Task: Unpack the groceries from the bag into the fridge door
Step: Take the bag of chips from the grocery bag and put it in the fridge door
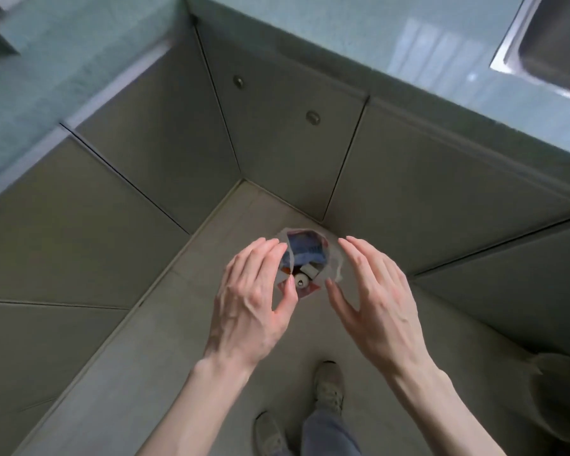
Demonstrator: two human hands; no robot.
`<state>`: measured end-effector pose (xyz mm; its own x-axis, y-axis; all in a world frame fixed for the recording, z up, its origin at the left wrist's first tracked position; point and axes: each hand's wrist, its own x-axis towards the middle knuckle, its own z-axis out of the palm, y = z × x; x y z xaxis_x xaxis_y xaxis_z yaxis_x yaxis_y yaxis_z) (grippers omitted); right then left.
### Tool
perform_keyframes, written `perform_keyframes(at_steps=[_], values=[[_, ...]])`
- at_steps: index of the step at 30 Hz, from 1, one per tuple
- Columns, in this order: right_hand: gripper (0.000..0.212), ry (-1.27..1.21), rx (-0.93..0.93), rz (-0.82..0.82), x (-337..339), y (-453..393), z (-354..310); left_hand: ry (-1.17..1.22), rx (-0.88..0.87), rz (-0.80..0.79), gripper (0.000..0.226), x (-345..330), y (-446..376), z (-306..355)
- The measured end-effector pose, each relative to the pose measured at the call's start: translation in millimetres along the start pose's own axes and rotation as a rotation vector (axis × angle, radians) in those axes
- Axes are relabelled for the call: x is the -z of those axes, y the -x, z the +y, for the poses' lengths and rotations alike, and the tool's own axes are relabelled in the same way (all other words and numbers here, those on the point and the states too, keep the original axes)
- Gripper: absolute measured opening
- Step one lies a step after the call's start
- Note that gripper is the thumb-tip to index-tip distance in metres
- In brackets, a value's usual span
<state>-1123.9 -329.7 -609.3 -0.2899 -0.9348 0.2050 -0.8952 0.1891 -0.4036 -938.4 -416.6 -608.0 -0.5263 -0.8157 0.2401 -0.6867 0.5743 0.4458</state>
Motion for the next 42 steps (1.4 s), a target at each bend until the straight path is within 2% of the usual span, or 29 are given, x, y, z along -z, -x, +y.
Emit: perform_keyframes(at_steps=[9,14,18,21,23,28,30,34,39,42], values=[[0.060,0.043,-0.020,-0.115,-140.9,15.1,99.0,0.035,0.014,-0.148,0.049,-160.8,17.5,-72.4],[0.058,0.019,-0.027,-0.107,-214.6,4.8,145.0,0.119,-0.130,-0.207,0.039,-246.1,6.2,-97.2],[0.063,-0.068,-0.037,-0.078,-275.3,-13.0,176.1,0.111,-0.196,-0.409,0.031,-313.6,-6.4,-116.6],[0.063,-0.092,-0.028,-0.096,-323.8,-25.7,201.3,-0.002,-0.203,-0.531,0.040,-352.9,-16.2,-143.1],[0.068,-0.091,-0.001,-0.117,-352.0,-31.6,213.0,-0.140,-0.173,-0.565,0.047,-366.8,-25.7,-161.0],[0.070,-0.087,0.116,-0.119,-398.2,-46.7,217.8,-0.687,0.045,-0.629,0.040,-379.7,-41.2,-181.1],[0.071,0.013,0.176,-0.115,-414.5,-51.3,216.2,-0.792,0.067,-0.660,0.033,-385.3,-44.3,-184.5],[0.065,0.180,0.167,-0.167,-442.1,-58.8,218.0,-0.710,0.023,-0.613,0.023,-401.8,-53.2,-196.8],[0.067,0.284,0.179,-0.205,-462.1,-63.5,221.9,-0.572,-0.057,-0.552,0.038,-421.5,-55.7,-215.8],[0.071,0.333,0.188,-0.242,-472.5,-63.7,219.8,-0.555,-0.102,-0.459,0.050,-421.9,-55.7,-228.2]])
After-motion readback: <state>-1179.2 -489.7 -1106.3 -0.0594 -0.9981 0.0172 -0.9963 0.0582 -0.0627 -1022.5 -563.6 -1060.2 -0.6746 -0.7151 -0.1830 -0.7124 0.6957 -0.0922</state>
